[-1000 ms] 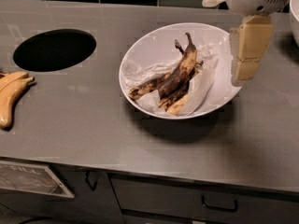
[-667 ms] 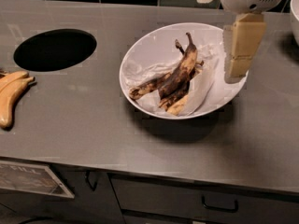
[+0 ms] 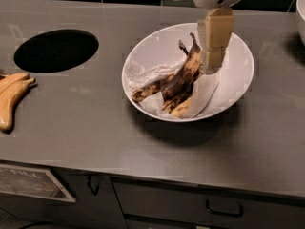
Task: Pick banana from white bowl
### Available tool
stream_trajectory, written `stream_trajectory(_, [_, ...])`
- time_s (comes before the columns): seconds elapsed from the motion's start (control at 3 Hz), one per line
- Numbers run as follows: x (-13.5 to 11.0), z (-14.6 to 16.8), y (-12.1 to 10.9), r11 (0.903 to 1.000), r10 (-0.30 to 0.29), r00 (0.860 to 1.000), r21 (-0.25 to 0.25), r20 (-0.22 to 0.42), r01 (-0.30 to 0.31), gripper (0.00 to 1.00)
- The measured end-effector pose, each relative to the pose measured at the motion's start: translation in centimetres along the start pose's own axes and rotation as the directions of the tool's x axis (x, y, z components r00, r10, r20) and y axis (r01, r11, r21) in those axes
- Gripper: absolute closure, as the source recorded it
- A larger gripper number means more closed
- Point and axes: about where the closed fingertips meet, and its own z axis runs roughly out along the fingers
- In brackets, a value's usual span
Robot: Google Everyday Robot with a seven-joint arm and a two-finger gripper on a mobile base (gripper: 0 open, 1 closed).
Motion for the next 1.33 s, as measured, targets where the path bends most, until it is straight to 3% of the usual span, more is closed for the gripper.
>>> stream_trajectory(0.33, [-0.3, 2.0, -1.0, 0.9983, -0.033, 0.999, -0.046, 0.022, 0.034, 0.17])
stream_trajectory(0.67, [0.2, 4.0, -1.2, 0.9966, -0.031, 0.998, -0.074, 0.061, 0.036, 0.18])
stream_trajectory(1.0, [1.0, 5.6, -0.7, 0.9955, -0.009, 0.995, -0.093, 0.104, 0.019, 0.16])
stream_trajectory(1.33, [0.8, 5.6, -1.0, 0.9965, -0.011, 0.994, -0.081, 0.106, 0.020, 0.00])
